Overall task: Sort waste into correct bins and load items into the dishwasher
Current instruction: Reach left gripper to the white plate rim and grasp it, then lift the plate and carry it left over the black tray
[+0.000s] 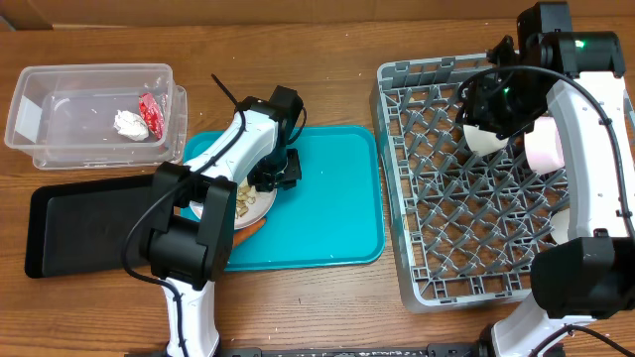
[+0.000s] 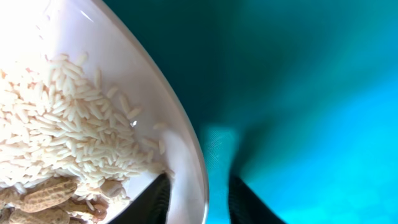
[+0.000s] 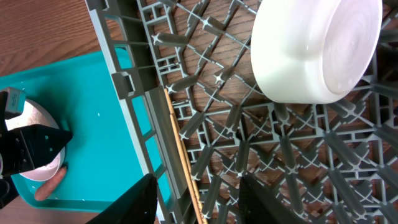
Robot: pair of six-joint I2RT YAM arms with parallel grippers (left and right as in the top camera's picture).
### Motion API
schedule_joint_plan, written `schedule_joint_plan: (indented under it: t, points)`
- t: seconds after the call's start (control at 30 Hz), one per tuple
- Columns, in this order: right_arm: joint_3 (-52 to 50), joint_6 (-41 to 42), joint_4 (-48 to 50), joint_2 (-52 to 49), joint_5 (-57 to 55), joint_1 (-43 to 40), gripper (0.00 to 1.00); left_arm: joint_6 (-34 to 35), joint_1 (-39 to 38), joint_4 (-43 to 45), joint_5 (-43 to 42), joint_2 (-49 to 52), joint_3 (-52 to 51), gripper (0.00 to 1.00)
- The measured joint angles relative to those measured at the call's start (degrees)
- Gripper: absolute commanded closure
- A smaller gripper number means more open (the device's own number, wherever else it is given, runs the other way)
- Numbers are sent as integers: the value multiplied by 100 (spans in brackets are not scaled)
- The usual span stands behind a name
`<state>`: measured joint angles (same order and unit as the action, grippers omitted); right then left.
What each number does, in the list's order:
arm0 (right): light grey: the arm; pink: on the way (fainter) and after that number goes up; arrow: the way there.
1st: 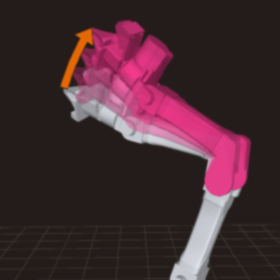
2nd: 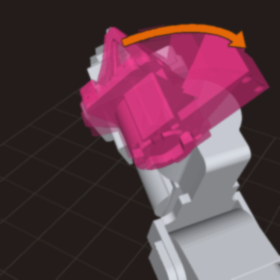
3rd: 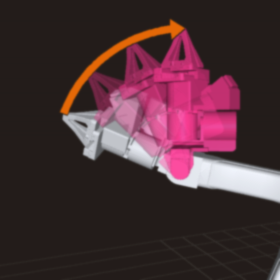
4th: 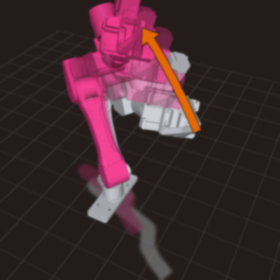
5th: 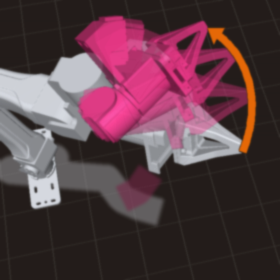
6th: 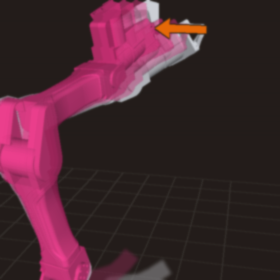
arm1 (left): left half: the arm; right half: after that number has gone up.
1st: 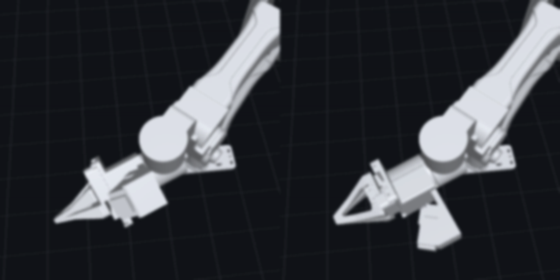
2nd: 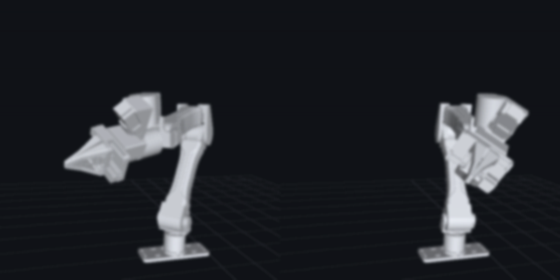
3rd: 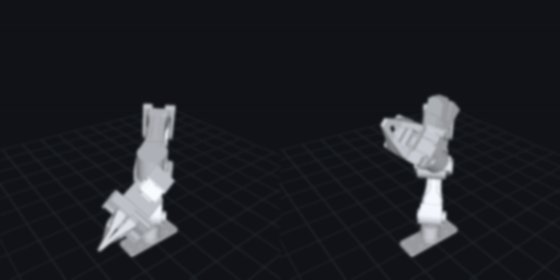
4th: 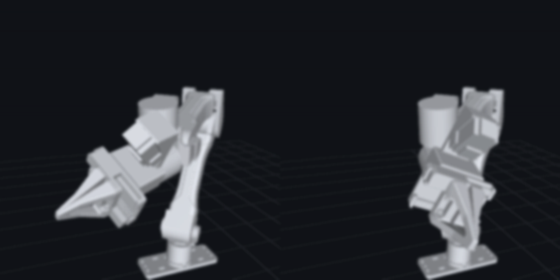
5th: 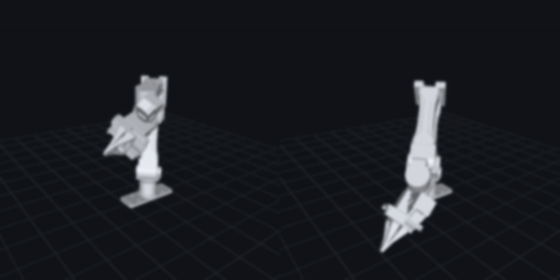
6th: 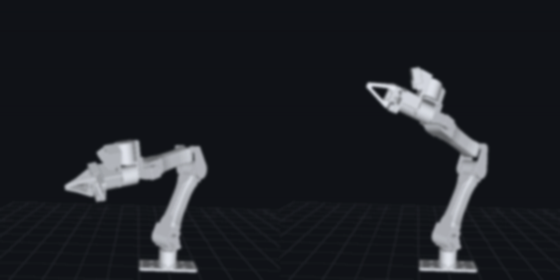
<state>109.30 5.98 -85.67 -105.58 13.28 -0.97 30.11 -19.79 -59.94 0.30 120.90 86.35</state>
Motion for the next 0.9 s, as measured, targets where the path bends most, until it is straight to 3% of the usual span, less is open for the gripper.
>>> schedule_joint_plan:
  t: [0.4, 0.67, 0.9]
  points:
    - [0, 0, -4, 0, 0, -2, 55, -33, -26, -48, 94, 0, 9, 96]
    - [0, 0, -52, 0, 0, -2, 55, -66, -76, -120, 225, -2, 57, 96]
    - [0, 0, -50, 0, 2, -2, 55, -68, -87, -719, 570, 35, 203, 96]
